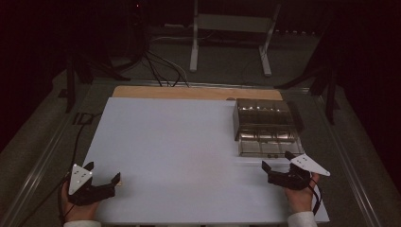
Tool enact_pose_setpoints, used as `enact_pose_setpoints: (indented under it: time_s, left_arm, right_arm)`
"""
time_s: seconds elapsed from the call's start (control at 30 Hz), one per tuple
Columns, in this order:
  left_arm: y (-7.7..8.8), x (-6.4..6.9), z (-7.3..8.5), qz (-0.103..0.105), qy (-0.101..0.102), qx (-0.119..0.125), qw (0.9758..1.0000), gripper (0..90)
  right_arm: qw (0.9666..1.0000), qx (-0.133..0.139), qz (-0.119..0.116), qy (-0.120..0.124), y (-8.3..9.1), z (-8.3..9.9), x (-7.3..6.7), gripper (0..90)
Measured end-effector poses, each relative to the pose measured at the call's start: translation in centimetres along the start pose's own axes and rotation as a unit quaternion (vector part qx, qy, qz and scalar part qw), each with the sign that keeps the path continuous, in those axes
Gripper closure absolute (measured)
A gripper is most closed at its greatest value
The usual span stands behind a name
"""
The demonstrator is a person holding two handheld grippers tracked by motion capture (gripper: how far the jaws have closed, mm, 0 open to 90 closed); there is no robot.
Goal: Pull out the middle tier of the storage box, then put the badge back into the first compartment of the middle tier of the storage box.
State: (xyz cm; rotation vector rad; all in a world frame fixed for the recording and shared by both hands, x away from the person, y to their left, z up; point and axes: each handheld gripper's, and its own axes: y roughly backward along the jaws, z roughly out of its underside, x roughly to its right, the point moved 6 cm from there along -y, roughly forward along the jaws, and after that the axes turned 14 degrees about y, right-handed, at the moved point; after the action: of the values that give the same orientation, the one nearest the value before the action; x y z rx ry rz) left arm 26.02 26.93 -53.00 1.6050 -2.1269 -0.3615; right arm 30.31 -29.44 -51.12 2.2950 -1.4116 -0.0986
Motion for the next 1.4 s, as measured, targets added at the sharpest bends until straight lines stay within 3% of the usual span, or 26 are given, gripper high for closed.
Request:
enact_pose_setpoints:
  time_s: [0.5,0.63,0.73,0.77,0.87,0.93,1.07,1.1,1.2,1.4]
  left_arm:
    - [-0.6,-0.1,0.4,0.02,-0.001,-0.035,0.9992,1.5]
    - [-0.9,-0.1,0.6,0.022,-0.004,-0.055,0.9983,1.5]
    - [-0.9,-0.2,0.7,0.022,-0.007,-0.06,0.9979,4.0]
    - [-1.2,-0.3,0.9,0.022,-0.006,-0.078,0.9967,4.0]
    - [-1.6,-0.5,1.1,0.02,-0.005,-0.091,0.9956,6.2]
    - [-1.6,-0.5,1.1,0.02,-0.005,-0.091,0.9956,6.7]
    - [-2.0,-1.6,1.4,0.004,0.005,-0.107,0.9943,8.3]
    - [-2.1,-1.8,1.5,0.002,0.007,-0.11,0.9939,14.0]
    - [-2.1,-2.2,1.8,0.002,0.01,-0.119,0.9929,16.4]
    - [-2.1,-1.9,2.4,0.022,-0.004,-0.141,0.9898,27.3]
  right_arm:
    - [1.0,0.001,-0.001,0.001,0.1,0.0,0.0,0.0]
    - [1.0,0.0,-0.003,0.002,0.1,0.1,0.0,0.0]
    - [1.0,0.001,-0.003,0.002,0.2,0.0,0.0,0.0]
    - [1.0,0.001,-0.003,0.002,0.2,0.0,0.0,0.0]
    - [1.0,-0.001,-0.004,0.003,0.2,0.1,0.1,0.0]
    - [1.0,0.0,-0.004,0.002,0.2,0.1,0.1,0.0]
    - [1.0,-0.002,-0.001,0.003,0.2,0.2,0.2,0.0]
    - [1.0,-0.004,-0.001,0.005,0.2,0.2,0.1,0.0]
    - [1.0,-0.004,-0.002,0.007,0.2,0.2,0.0,0.0]
    - [1.0,-0.006,-0.002,0.005,0.1,0.3,0.1,0.0]
